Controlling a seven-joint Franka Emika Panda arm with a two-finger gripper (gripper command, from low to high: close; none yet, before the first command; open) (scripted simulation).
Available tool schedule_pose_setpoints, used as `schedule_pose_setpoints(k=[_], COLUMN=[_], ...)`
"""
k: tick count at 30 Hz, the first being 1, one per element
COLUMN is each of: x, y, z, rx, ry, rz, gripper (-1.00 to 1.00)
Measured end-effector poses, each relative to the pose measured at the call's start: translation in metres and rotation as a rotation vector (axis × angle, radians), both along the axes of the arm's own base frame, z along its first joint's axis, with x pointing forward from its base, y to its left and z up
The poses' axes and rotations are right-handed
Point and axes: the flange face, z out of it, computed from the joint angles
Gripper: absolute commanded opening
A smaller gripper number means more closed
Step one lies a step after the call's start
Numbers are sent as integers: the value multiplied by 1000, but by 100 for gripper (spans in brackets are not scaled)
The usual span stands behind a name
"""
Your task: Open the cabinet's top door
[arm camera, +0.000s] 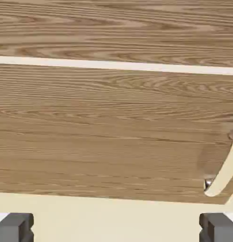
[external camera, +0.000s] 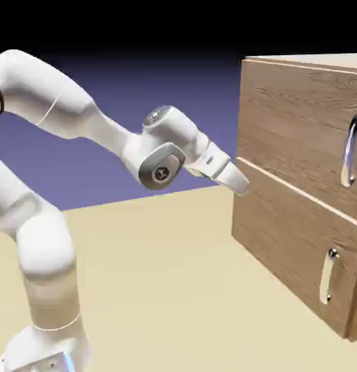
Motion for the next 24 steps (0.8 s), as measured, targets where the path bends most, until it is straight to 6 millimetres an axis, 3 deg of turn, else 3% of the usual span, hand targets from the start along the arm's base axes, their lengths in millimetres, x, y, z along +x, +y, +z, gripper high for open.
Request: schedule_pose_setpoints(k=[12, 24], x=[0, -8], y=[16, 0], z=[88, 148], rx=[-13, -4], ry=[-208, -404], rz=[71, 90], gripper=[0, 0])
